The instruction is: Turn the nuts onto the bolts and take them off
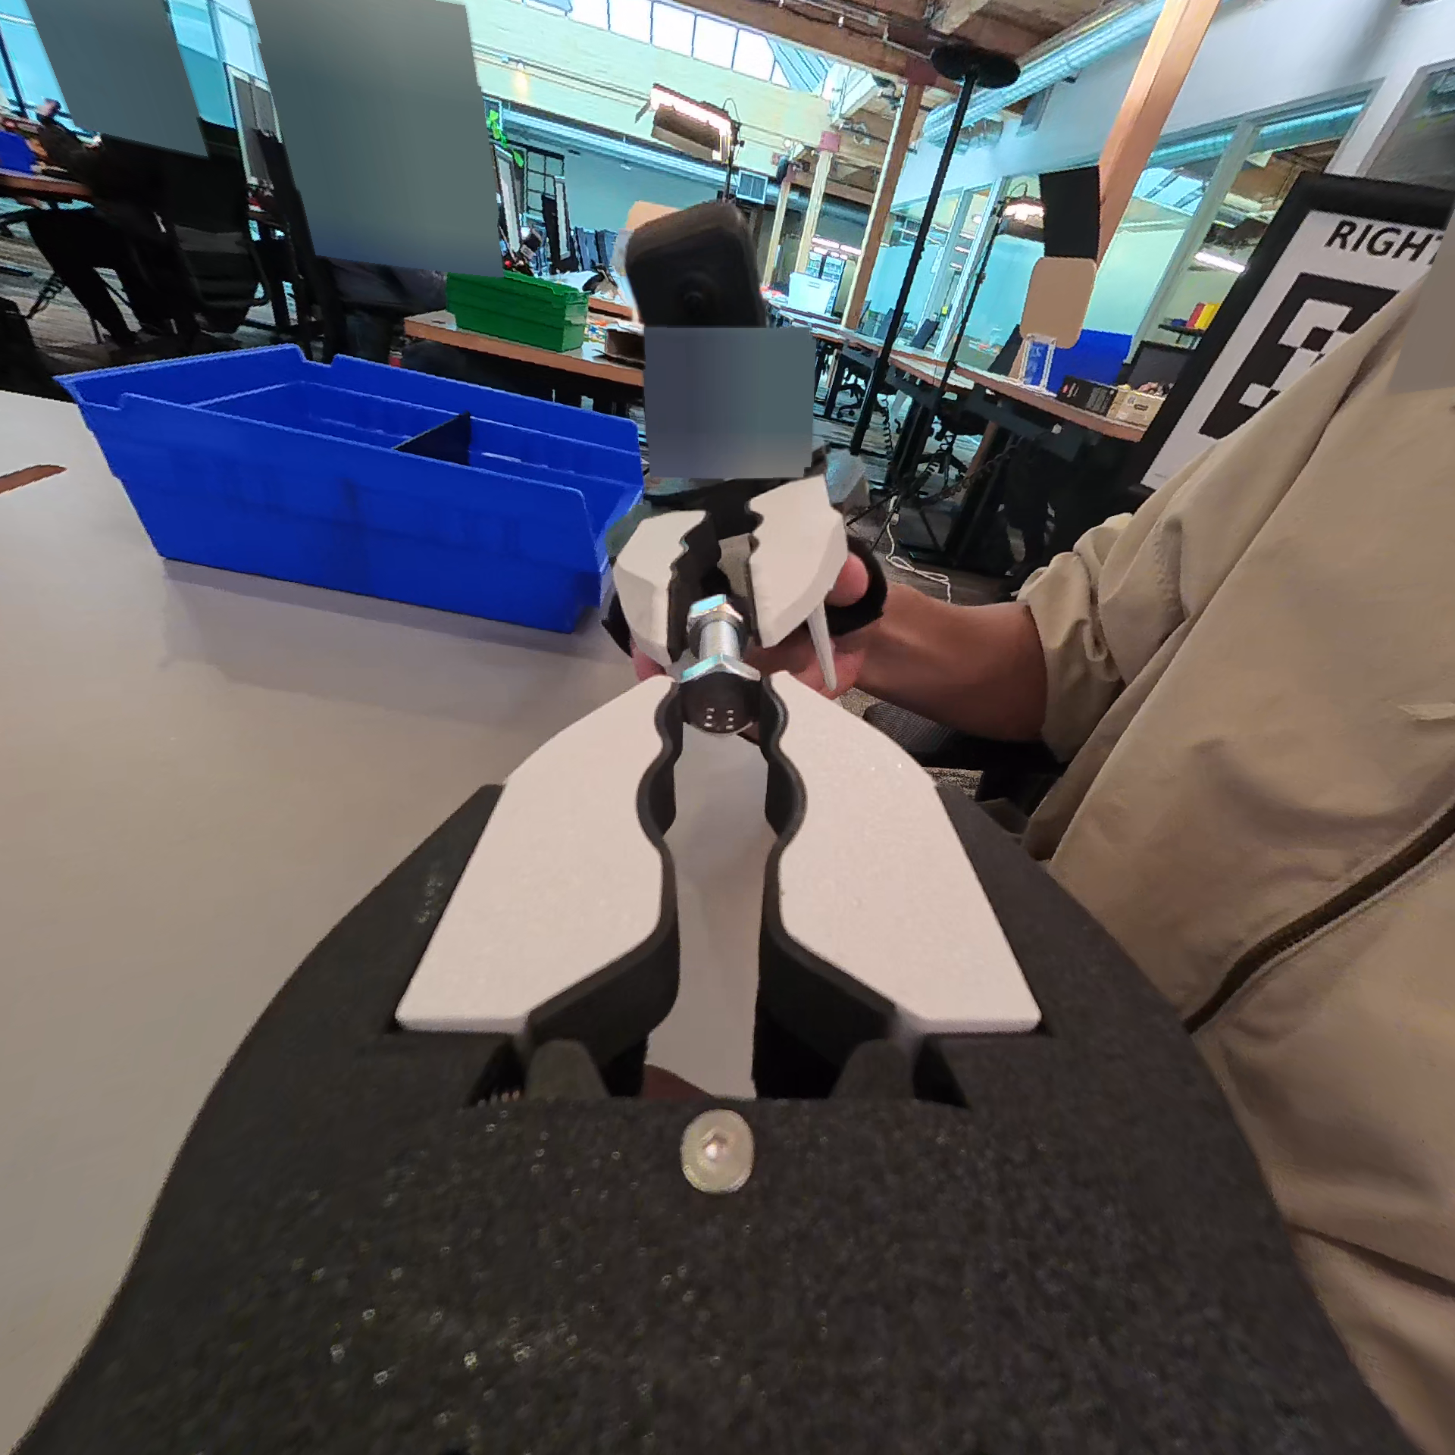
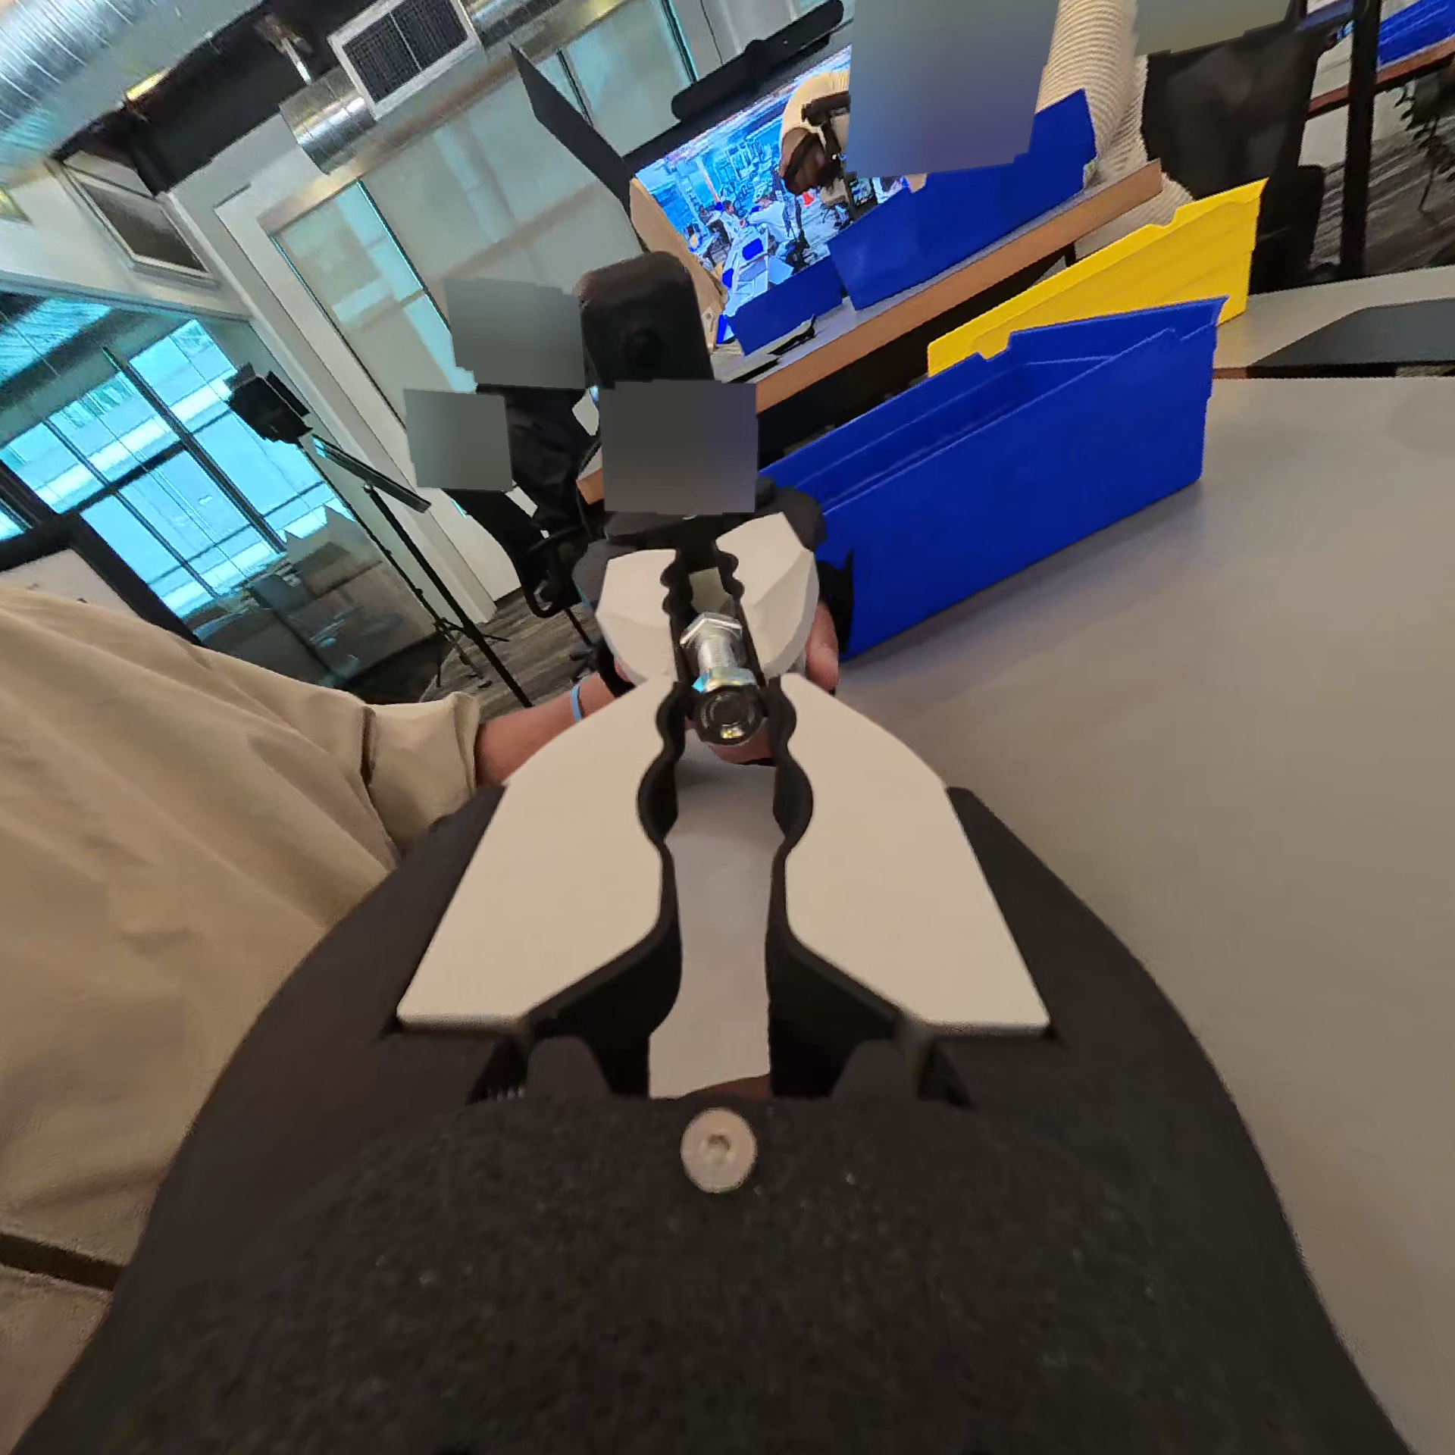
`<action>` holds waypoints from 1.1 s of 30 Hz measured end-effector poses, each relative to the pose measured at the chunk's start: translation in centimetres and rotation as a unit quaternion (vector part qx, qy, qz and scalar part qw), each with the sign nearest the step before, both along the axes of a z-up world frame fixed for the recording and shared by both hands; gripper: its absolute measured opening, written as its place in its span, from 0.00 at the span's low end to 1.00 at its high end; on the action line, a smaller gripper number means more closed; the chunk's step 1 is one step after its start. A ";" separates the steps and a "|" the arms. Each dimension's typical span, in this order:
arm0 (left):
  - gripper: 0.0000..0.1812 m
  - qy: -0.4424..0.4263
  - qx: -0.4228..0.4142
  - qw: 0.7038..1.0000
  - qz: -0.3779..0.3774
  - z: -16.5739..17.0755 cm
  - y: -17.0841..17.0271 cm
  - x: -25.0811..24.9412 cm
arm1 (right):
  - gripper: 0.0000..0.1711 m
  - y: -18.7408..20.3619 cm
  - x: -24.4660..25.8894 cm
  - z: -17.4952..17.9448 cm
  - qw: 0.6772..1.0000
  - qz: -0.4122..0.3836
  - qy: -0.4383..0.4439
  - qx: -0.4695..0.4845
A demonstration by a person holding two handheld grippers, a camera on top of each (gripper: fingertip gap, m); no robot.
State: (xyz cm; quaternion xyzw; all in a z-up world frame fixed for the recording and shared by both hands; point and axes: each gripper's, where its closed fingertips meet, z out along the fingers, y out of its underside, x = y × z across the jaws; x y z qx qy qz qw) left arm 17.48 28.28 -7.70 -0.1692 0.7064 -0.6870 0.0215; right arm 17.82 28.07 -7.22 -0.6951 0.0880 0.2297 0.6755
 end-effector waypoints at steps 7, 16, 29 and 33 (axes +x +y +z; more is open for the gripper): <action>0.10 0.103 -0.109 0.986 -0.077 1.5 -0.5 -1.4 | 0.11 -0.5 -1.3 1.2 0.980 0.010 -0.197 -0.002; 0.09 0.217 -0.172 0.953 -0.121 2.1 -0.4 -1.9 | 0.11 -0.4 -1.6 1.8 0.854 -0.039 -0.518 -0.013; 0.10 0.004 -0.015 1.000 0.002 1.9 0.6 -1.8 | 0.24 -0.2 -1.7 0.5 0.982 0.054 0.178 0.028; 0.10 -0.037 0.044 0.998 0.017 1.0 0.3 -1.9 | 0.23 -0.1 -2.2 0.3 0.955 0.078 0.279 0.057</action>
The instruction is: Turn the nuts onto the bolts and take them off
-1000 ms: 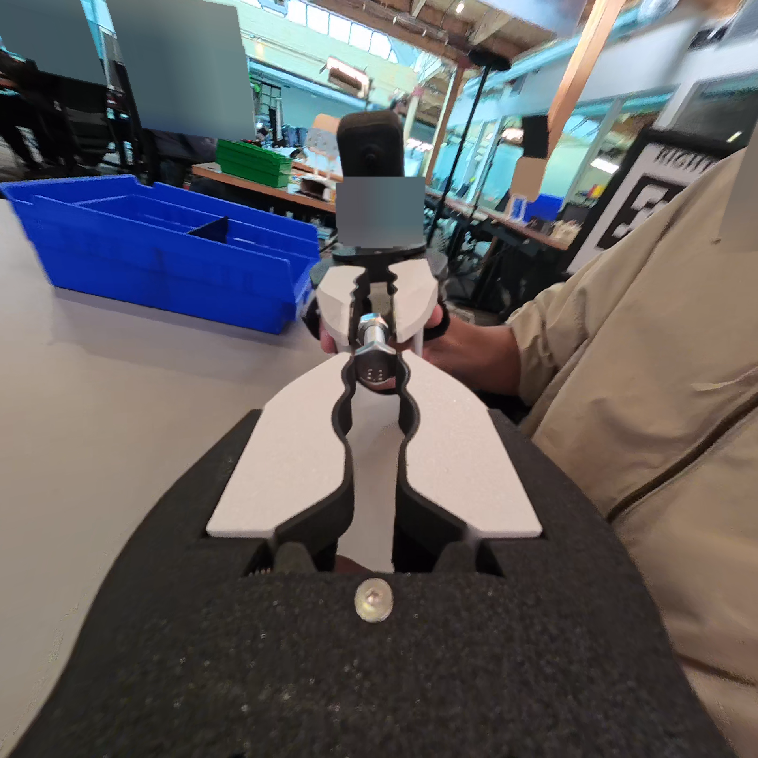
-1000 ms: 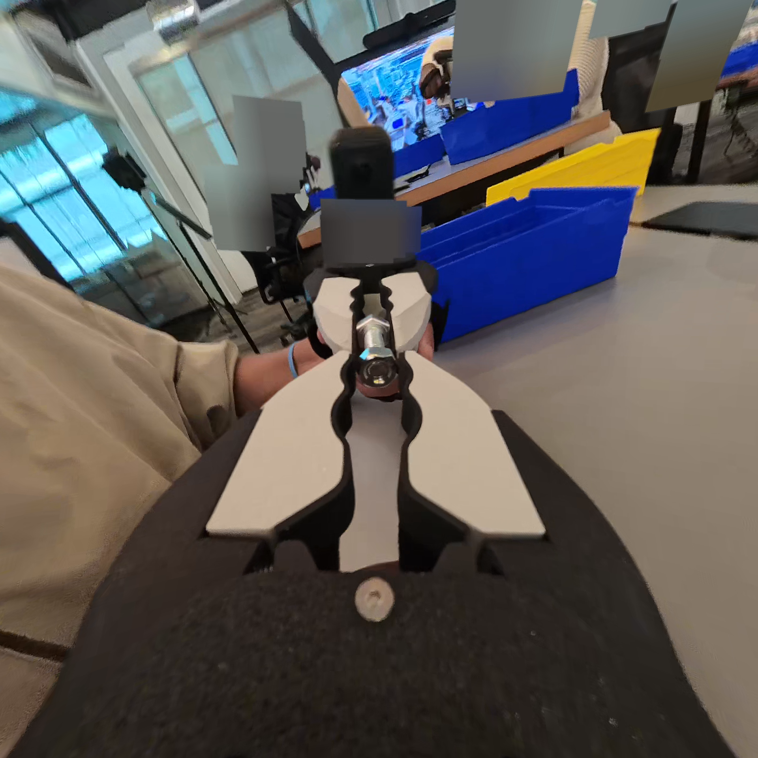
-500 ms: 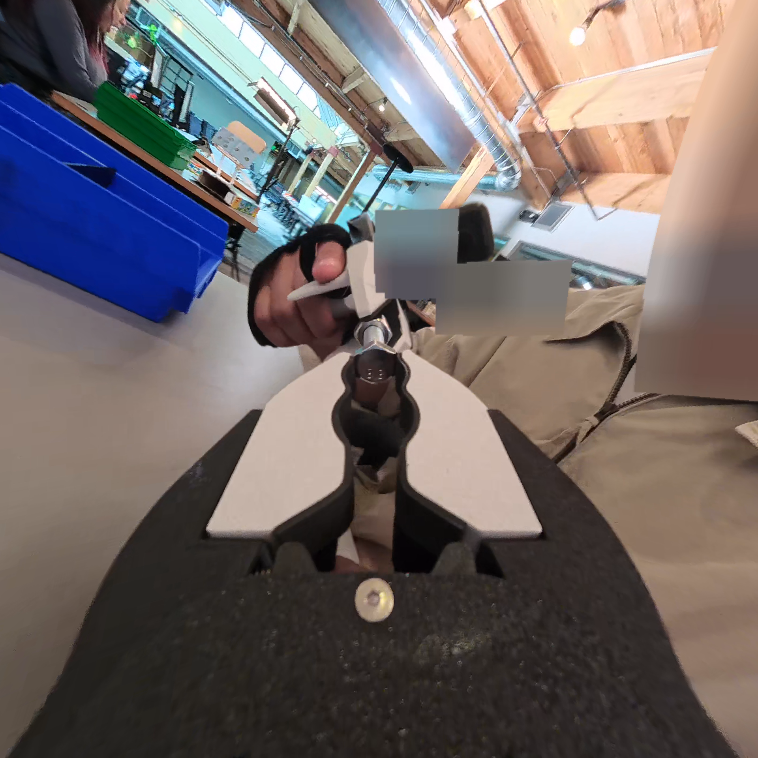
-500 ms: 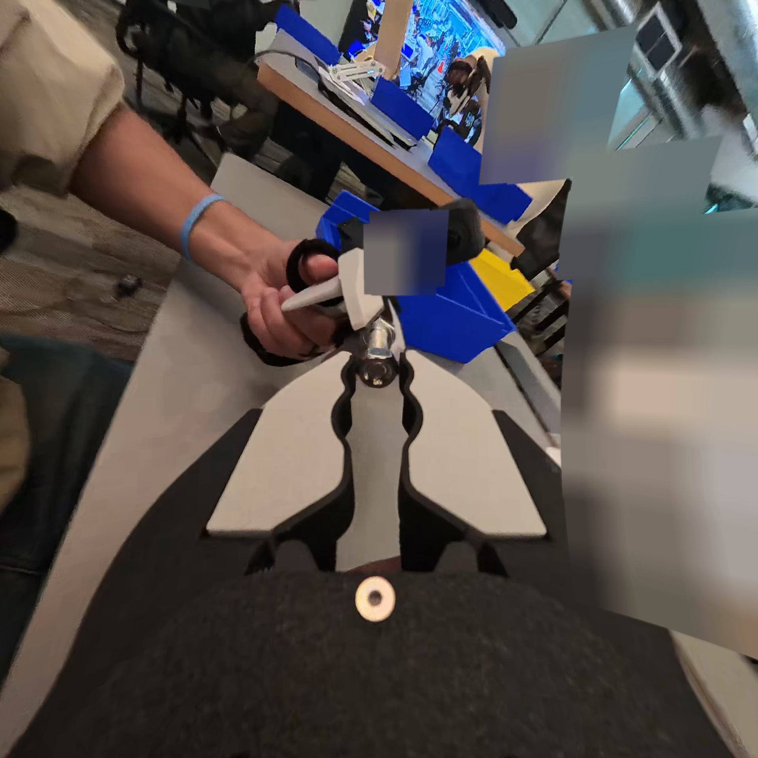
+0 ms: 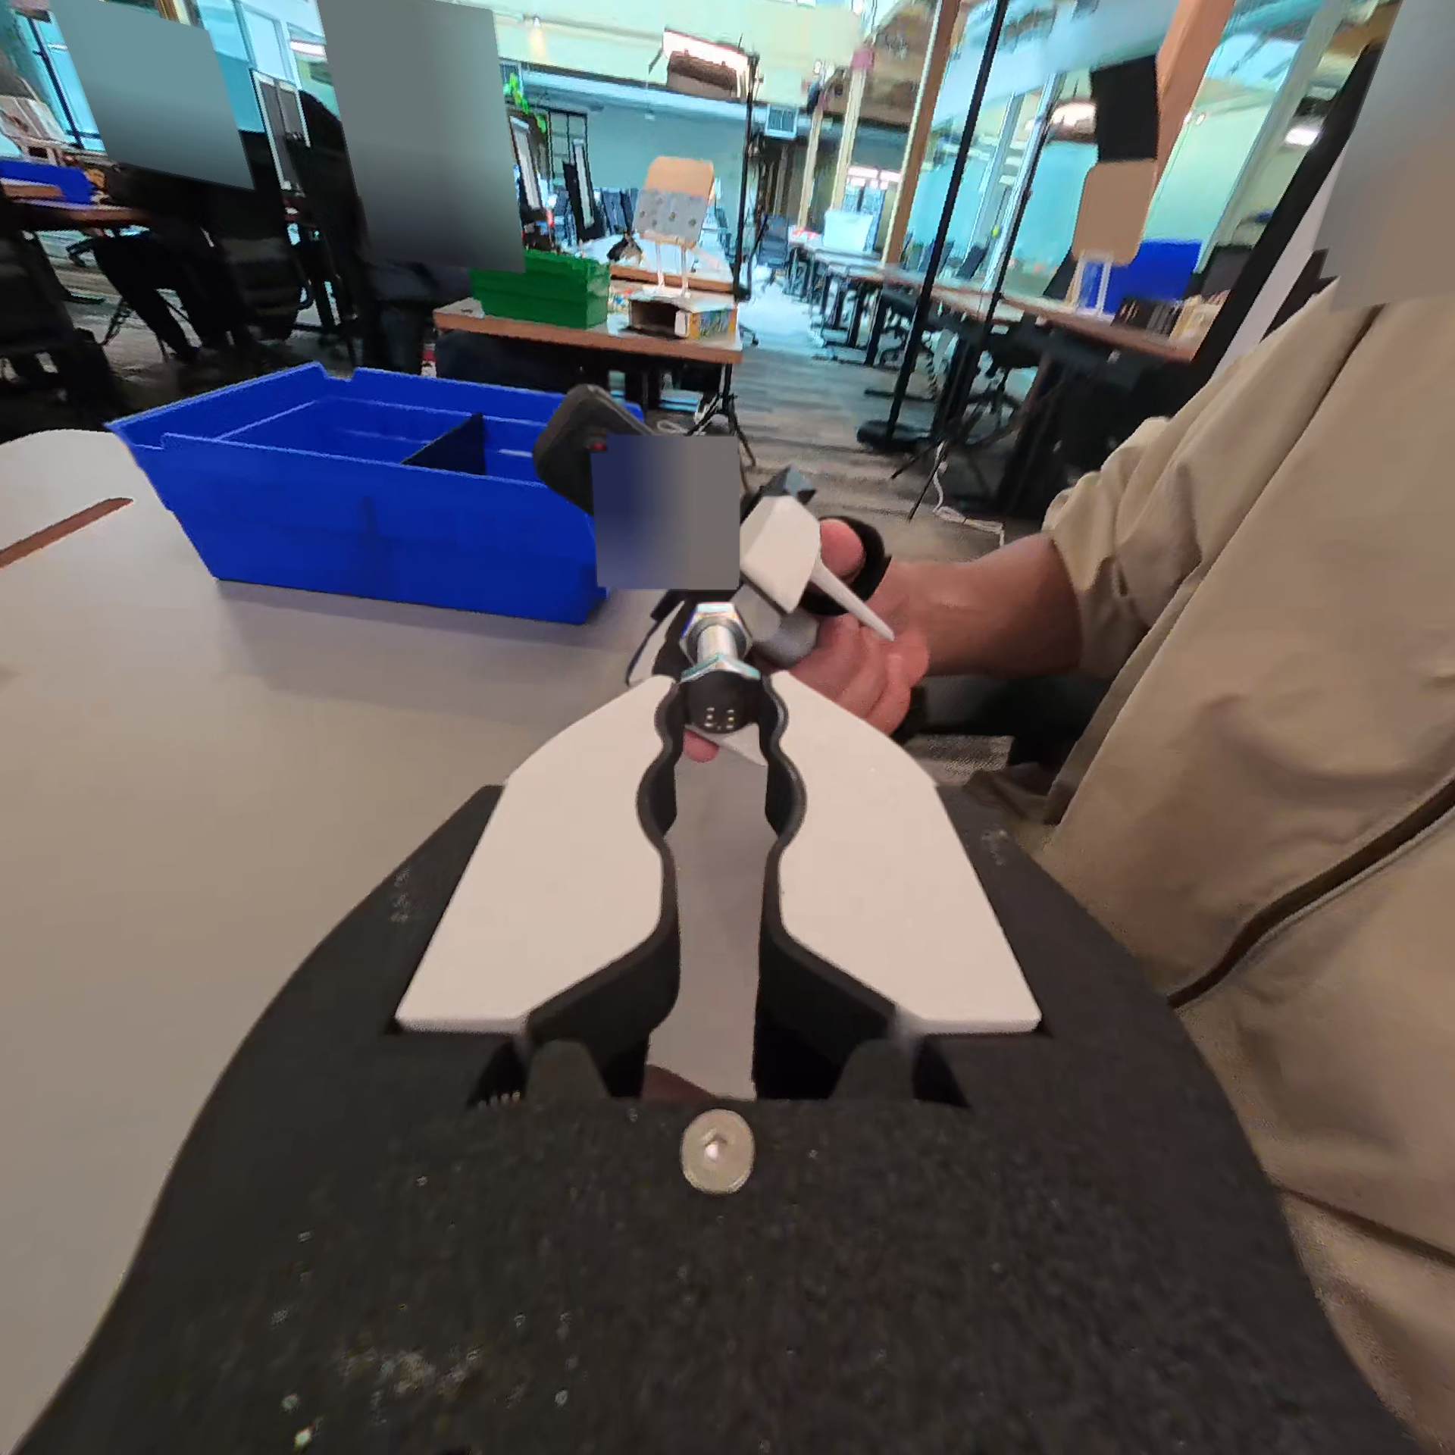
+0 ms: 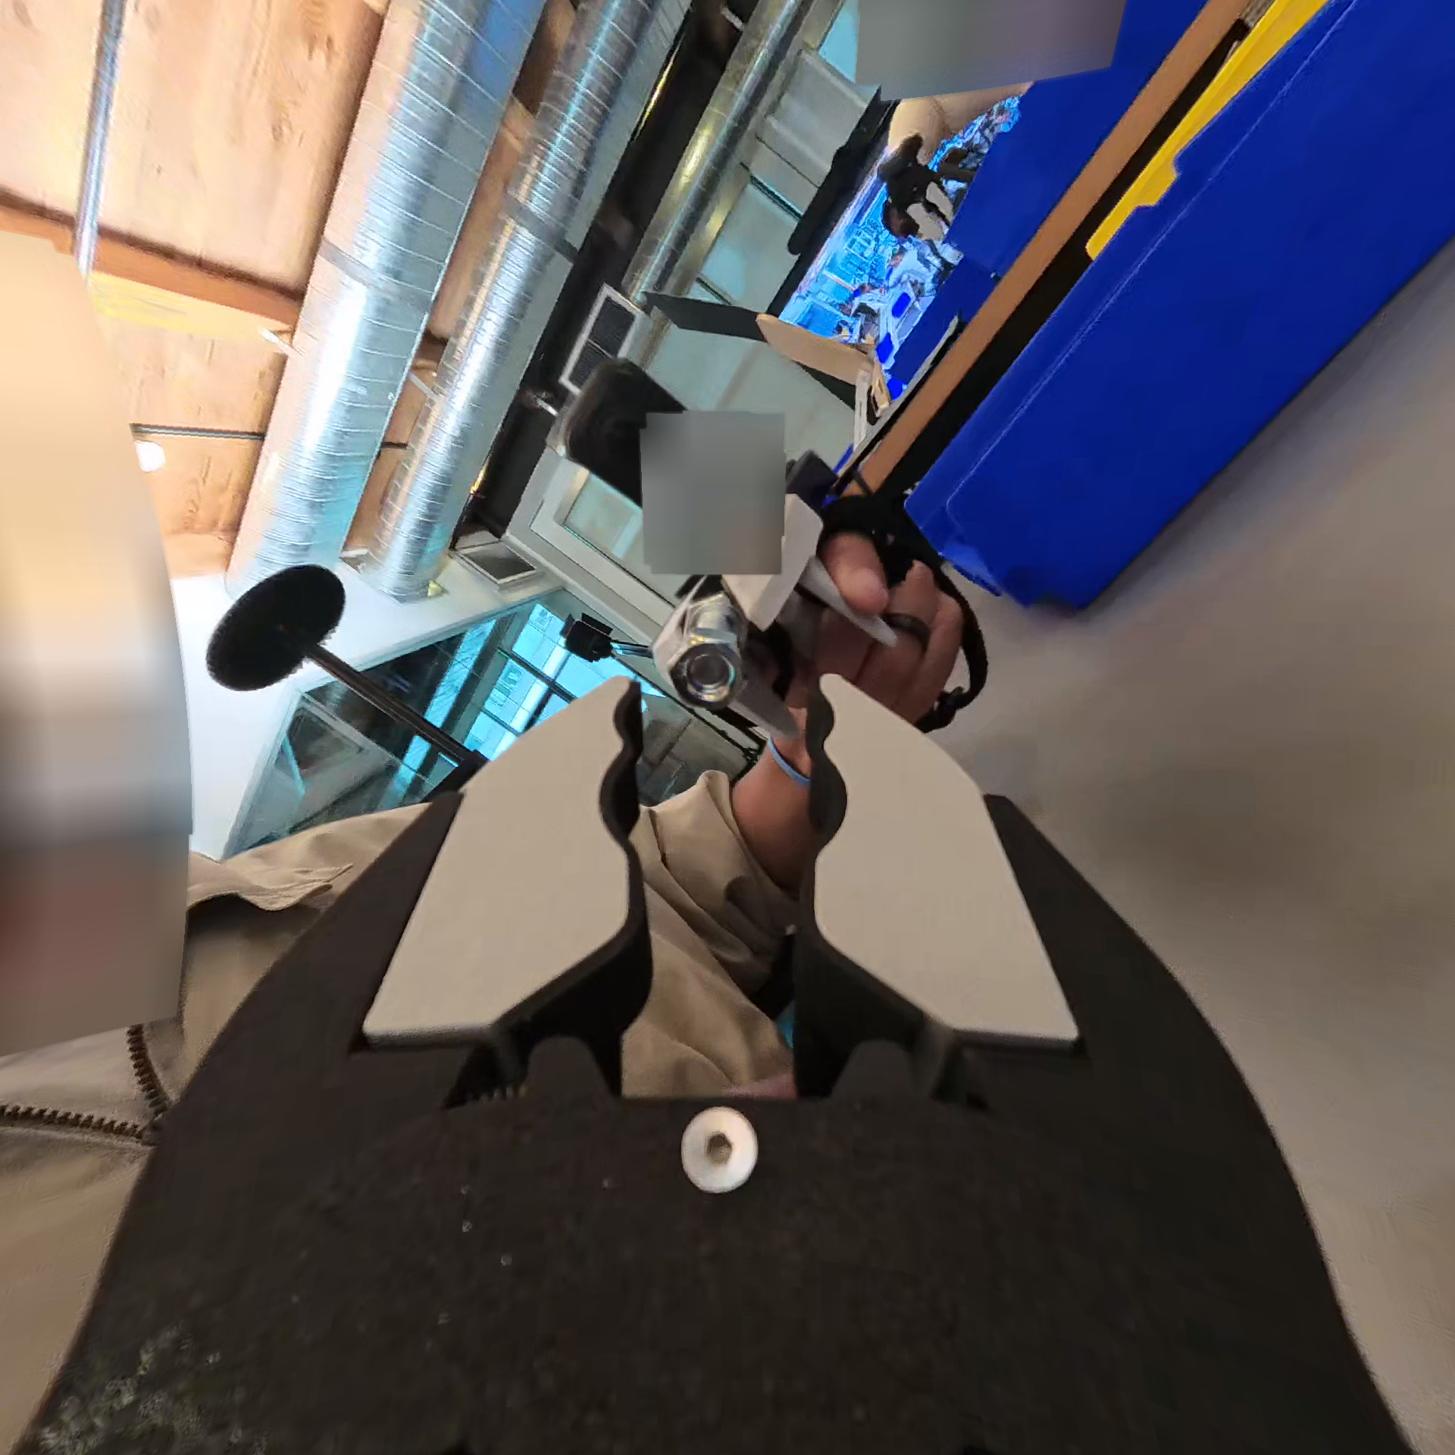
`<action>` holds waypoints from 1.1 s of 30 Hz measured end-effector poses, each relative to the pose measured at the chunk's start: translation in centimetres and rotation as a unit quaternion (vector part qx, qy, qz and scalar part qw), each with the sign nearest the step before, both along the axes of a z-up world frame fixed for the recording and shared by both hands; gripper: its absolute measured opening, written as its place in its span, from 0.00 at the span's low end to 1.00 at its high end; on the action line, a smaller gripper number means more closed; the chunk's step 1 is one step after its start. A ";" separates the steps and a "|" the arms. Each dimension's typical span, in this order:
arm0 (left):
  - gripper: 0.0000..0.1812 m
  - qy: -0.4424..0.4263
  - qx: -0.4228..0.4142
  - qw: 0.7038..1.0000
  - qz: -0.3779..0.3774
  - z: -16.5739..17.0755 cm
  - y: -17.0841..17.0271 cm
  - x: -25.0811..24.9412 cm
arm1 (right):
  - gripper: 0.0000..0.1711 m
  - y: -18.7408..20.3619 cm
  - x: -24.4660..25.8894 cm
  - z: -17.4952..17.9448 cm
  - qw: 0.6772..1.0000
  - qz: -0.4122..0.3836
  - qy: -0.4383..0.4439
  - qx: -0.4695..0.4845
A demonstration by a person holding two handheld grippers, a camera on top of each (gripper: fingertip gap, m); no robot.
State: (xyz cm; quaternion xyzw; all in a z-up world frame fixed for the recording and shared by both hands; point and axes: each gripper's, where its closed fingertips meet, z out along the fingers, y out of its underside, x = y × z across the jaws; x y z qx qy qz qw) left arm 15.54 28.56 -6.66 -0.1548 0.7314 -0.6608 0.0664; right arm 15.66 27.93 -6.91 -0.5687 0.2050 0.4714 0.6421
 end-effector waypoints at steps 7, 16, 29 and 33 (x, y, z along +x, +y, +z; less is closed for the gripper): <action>0.10 -0.025 0.028 0.999 0.001 -0.8 -0.7 -0.4 | 0.11 0.0 0.1 0.3 0.999 -0.003 0.039 0.010; 0.10 0.025 -0.028 0.999 -0.008 -0.2 -1.1 -0.3 | 0.09 -0.3 0.2 0.7 0.990 -0.030 -0.136 -0.021; 0.10 0.124 -0.145 0.980 -0.055 1.1 -1.5 -0.4 | 0.10 -0.8 -0.1 2.0 0.875 -0.071 -0.478 -0.014; 0.10 0.098 -0.122 0.987 -0.048 1.3 -1.5 -0.4 | 0.24 -0.9 -0.2 2.5 0.903 -0.072 -0.424 -0.003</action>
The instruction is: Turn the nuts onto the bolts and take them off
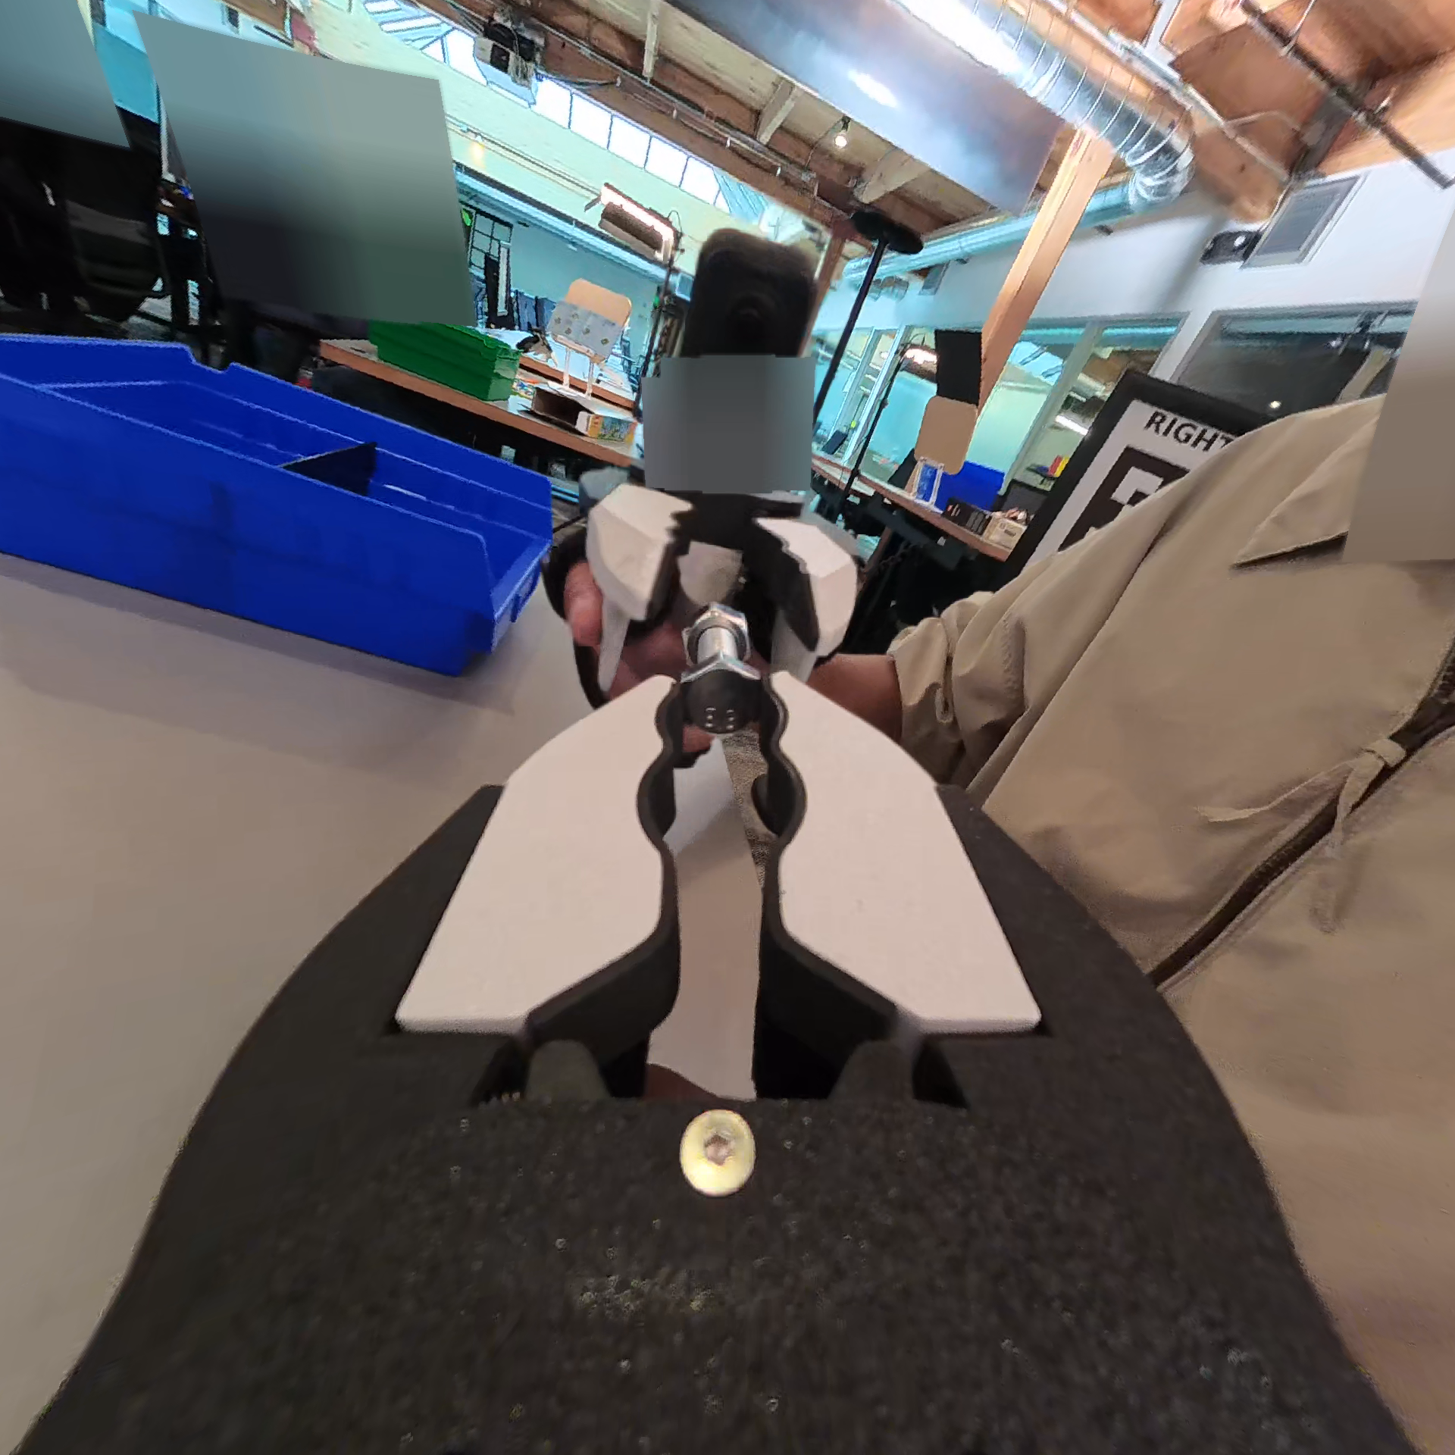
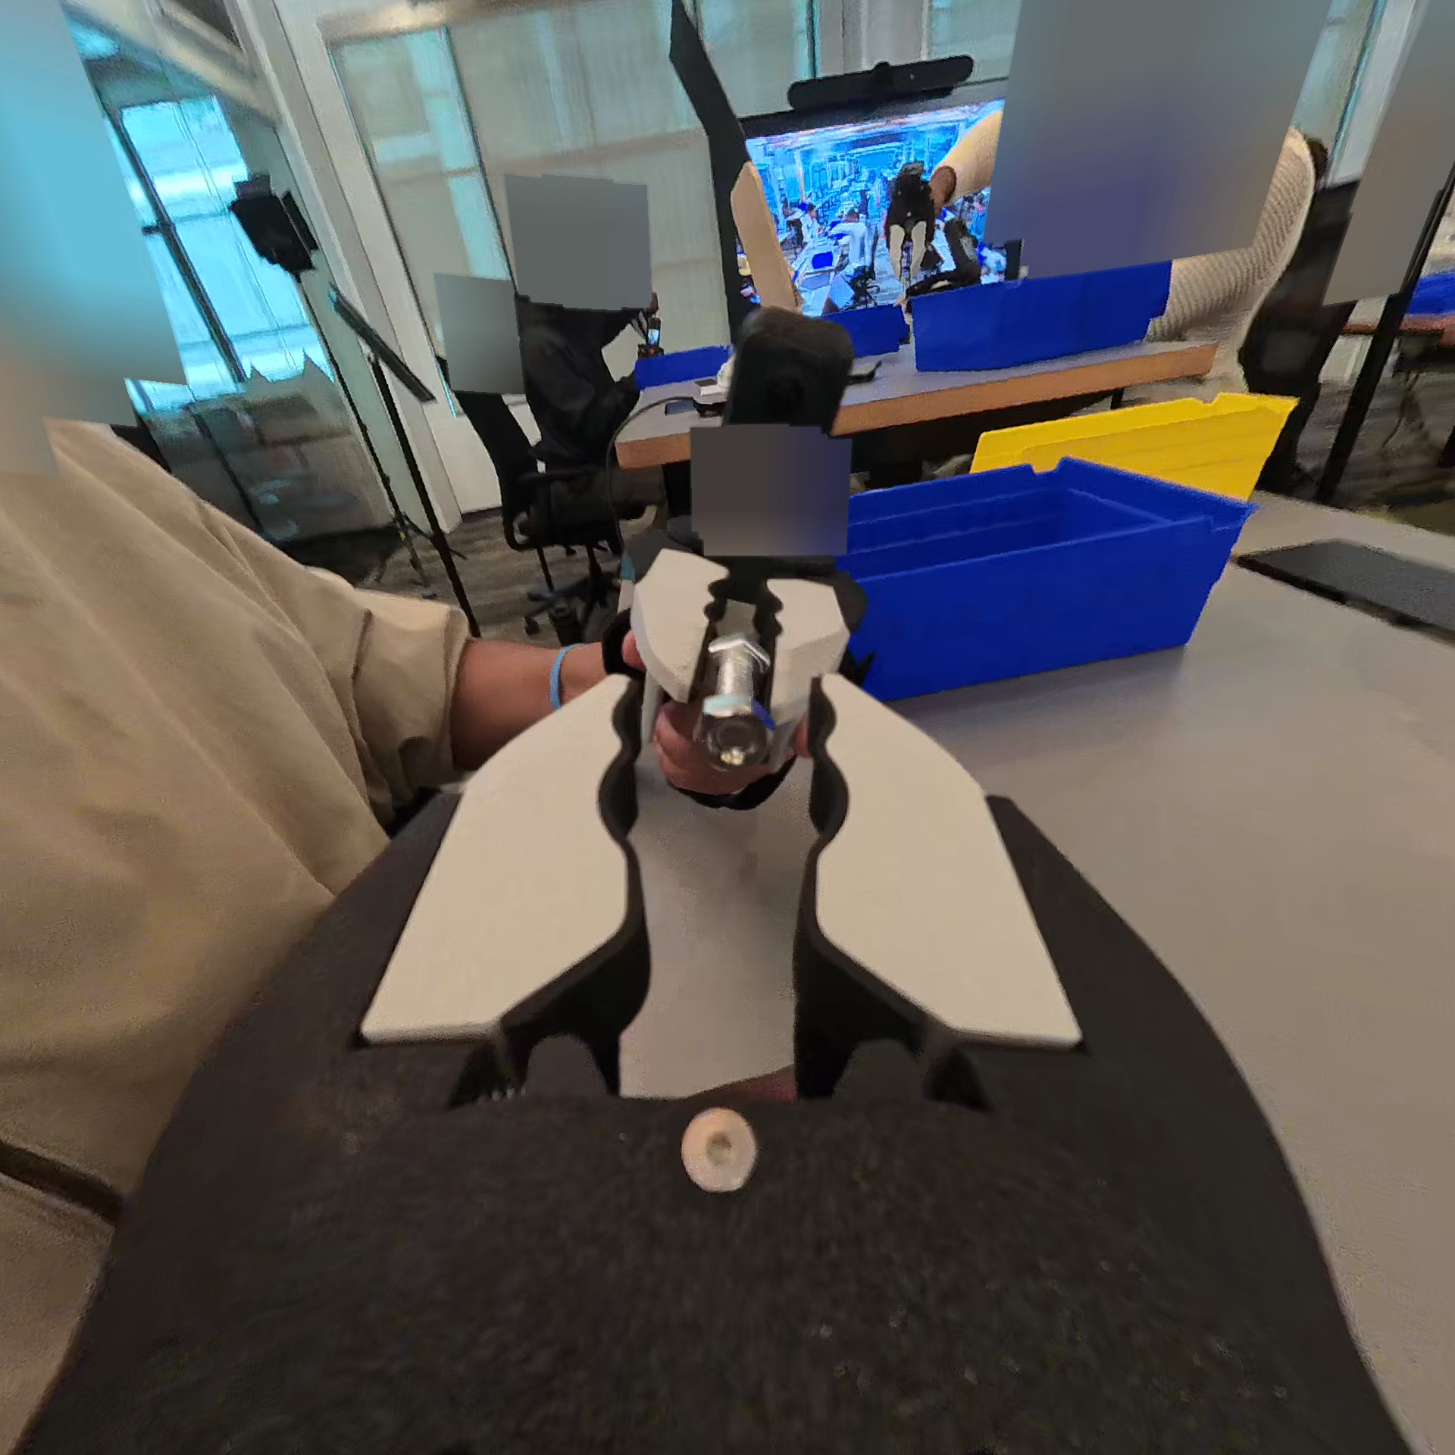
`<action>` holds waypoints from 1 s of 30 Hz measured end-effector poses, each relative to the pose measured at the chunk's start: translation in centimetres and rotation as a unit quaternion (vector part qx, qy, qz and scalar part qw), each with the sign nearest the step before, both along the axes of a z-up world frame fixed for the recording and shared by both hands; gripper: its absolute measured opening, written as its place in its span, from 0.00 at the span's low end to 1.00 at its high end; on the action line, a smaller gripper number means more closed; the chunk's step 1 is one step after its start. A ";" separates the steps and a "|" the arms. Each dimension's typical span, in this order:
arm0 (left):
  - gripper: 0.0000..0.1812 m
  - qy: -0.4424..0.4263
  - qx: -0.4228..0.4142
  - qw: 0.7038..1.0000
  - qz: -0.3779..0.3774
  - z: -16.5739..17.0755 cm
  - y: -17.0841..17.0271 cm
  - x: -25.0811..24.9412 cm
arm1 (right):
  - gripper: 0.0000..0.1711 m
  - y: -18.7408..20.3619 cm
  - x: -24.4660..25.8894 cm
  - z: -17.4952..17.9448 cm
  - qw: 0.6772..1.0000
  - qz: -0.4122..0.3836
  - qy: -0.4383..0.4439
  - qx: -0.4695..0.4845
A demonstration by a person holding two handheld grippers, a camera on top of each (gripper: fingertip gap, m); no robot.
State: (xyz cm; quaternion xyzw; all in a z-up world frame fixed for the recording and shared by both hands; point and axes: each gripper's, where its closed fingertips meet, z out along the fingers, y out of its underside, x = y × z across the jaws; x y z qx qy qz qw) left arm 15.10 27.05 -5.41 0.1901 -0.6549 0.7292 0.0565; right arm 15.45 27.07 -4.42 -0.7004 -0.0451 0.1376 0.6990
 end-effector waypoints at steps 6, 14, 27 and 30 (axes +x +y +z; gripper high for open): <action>0.10 -0.067 0.063 0.995 0.031 0.0 0.6 0.1 | 0.26 -0.1 0.1 -1.0 0.960 0.029 0.279 0.013; 0.10 -0.132 0.152 0.978 0.046 -0.7 0.2 -0.1 | 0.22 0.3 -0.7 -1.8 0.868 0.105 0.485 0.033; 0.10 -0.094 0.118 0.988 0.043 -1.2 -0.2 0.0 | 0.11 0.1 -0.2 -1.7 0.933 0.050 0.356 0.012; 0.10 -0.050 0.068 0.996 0.028 -0.7 -0.4 0.0 | 0.11 0.0 -0.2 -1.4 0.974 0.020 0.225 -0.004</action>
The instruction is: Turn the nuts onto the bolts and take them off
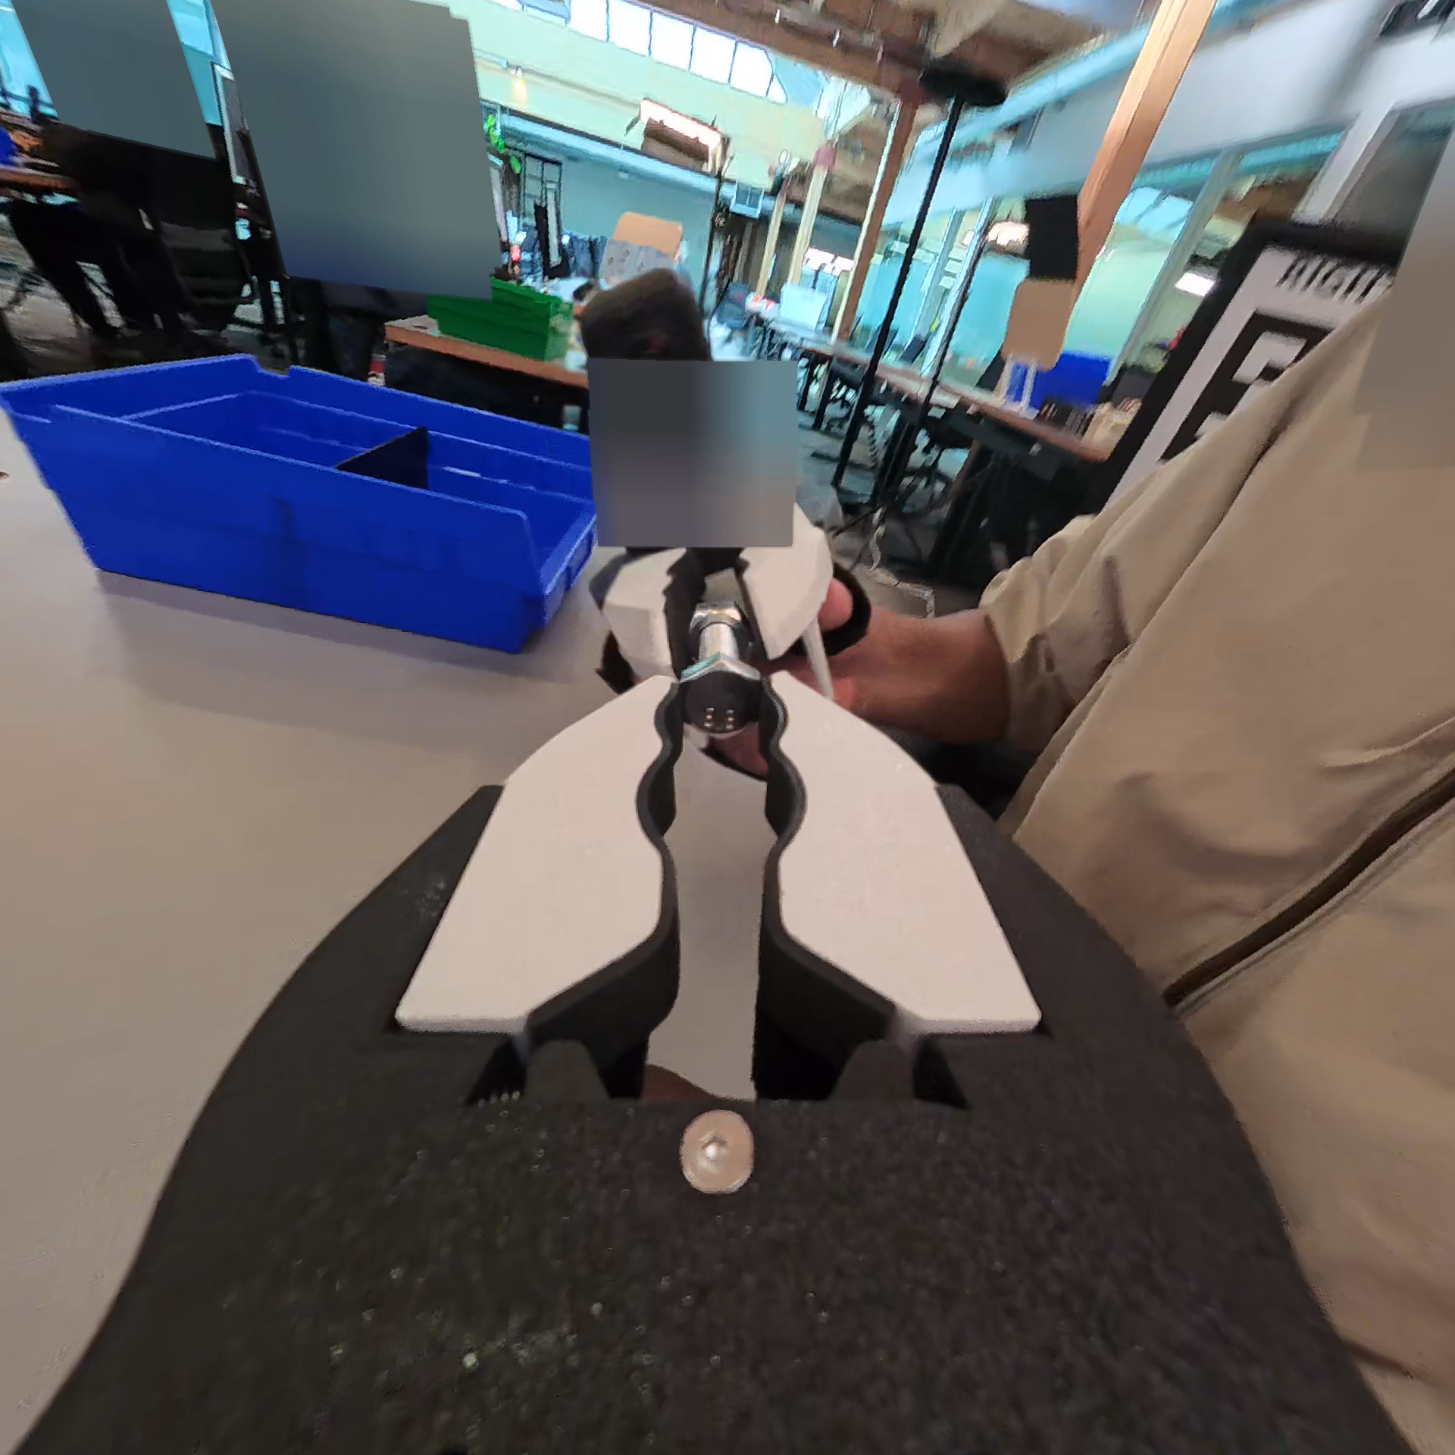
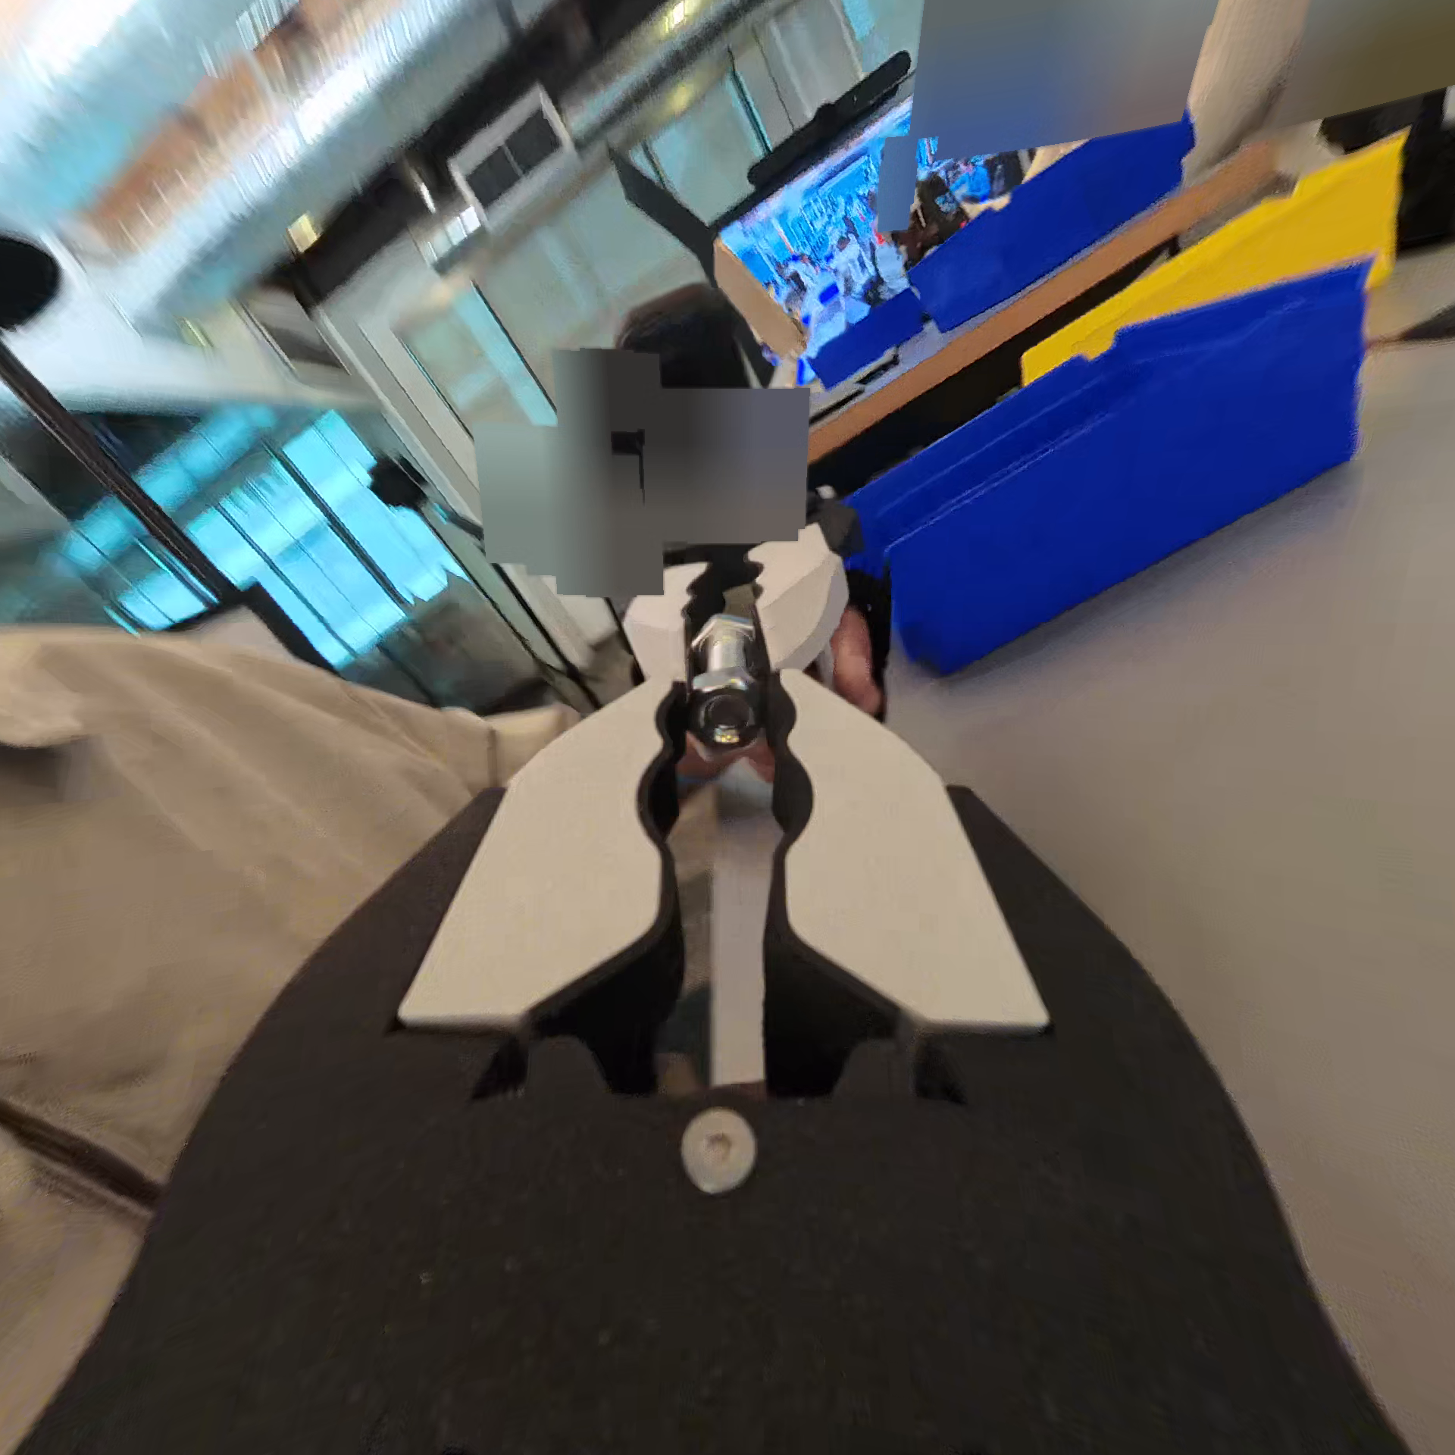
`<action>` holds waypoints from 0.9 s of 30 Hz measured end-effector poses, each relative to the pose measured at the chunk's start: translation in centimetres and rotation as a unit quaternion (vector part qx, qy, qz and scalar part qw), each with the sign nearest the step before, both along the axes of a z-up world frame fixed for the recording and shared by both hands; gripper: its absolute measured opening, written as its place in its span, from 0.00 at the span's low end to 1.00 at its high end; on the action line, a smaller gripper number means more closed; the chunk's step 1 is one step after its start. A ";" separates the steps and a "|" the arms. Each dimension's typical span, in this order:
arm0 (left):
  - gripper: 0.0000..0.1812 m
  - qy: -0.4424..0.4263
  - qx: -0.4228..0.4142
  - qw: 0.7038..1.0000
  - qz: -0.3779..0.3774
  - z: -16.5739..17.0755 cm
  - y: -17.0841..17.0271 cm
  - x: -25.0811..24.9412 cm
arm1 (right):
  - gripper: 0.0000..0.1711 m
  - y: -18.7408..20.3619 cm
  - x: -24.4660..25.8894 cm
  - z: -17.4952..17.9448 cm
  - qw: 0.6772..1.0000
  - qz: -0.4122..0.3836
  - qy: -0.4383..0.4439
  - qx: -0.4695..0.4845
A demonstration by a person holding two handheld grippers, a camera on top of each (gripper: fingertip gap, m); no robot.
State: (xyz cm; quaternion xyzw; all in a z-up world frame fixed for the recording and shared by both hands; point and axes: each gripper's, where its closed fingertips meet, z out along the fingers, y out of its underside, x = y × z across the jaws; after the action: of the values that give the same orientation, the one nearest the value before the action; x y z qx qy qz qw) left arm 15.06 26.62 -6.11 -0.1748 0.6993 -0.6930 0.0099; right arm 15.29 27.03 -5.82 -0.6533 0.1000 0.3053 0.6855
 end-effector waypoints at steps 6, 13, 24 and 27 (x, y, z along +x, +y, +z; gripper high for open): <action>0.10 0.081 -0.089 0.991 -0.055 1.1 -0.4 -0.7 | 0.11 -0.4 -0.5 0.9 0.969 -0.028 -0.245 -0.009; 0.09 0.216 -0.173 0.953 -0.127 1.2 -0.5 -0.8 | 0.11 -0.5 -0.5 0.8 0.874 -0.066 -0.482 -0.011; 0.10 0.199 -0.166 0.961 -0.093 0.7 -0.3 0.3 | 0.25 -0.7 0.6 -0.1 0.902 -0.063 -0.427 -0.020; 0.10 0.144 -0.143 0.977 -0.067 1.1 0.4 0.5 | 0.29 -1.0 0.5 0.3 0.962 -0.048 -0.267 0.004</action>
State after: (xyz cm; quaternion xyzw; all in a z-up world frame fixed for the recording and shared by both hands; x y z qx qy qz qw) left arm 15.55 27.01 -5.00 -0.2252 0.5973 -0.7525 -0.1622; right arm 15.75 26.01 -5.47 -0.7026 -0.0565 0.0866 0.7040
